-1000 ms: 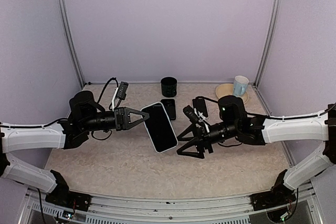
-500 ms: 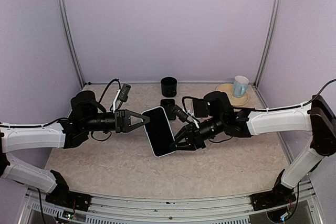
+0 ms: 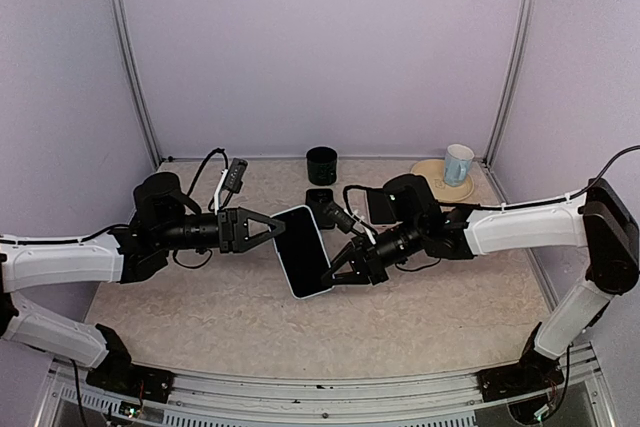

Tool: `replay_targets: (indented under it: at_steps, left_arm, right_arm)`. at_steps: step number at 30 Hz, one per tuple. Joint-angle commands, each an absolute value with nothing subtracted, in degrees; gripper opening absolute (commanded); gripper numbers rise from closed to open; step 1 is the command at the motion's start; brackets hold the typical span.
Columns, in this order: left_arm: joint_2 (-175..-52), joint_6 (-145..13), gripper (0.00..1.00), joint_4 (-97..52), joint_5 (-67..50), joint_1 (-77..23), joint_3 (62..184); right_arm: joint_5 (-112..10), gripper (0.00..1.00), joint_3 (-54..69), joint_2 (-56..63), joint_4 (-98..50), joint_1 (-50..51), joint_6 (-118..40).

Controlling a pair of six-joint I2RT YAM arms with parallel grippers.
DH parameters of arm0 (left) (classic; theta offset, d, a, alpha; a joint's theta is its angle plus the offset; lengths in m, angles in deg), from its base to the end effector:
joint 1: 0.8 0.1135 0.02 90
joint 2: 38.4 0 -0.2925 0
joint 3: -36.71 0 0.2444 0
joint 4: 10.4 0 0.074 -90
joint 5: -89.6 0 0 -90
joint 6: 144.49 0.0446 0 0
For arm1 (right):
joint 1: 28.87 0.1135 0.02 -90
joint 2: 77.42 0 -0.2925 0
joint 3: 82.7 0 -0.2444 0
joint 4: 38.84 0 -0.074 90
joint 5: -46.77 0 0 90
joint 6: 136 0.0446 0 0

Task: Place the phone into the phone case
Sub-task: Pass from the left arm to the right, then pass from the right arm to the left

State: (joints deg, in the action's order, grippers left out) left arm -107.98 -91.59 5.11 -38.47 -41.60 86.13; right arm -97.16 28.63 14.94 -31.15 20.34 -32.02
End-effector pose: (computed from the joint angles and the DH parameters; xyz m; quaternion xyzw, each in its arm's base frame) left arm 0.1759 -0.1882 0.2945 0.2434 0.6875 -0.5893 0.3476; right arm 0.1958 0.2821 0.2553 -0.4468 0.6736 0.5654 0.1645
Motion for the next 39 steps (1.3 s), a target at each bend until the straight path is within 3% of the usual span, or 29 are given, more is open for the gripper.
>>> replay_targets:
  at_steps: [1, 6, 15, 30, 39]
  left_arm:
    - [-105.6, -91.8, 0.49, 7.5, -36.3, -41.1, 87.6]
    - [-104.3, -91.8, 0.70, 6.9, -34.9, -41.1, 86.6]
    - [-105.4, -91.6, 0.77, 7.6, -30.3, -42.1, 83.7]
    - [-115.6, -92.1, 0.70, 13.5, -29.9, -46.3, 87.1]
    - [-118.8, -92.6, 0.51, 14.7, -31.2, -47.3, 89.9]
  right_arm:
    - [-94.9, 0.00, 28.6, 11.9, -34.7, 19.4, -31.5]
    - [-94.2, 0.00, 31.4, 9.8, -41.8, 17.5, -25.9]
    - [-94.0, 0.00, 32.7, 8.3, -48.5, 16.2, -20.4]
    - [-98.1, 0.00, 34.8, 9.8, -57.4, 16.3, -13.9]
    - [-97.2, 0.00, 34.5, 10.9, -55.1, 16.4, -15.1]
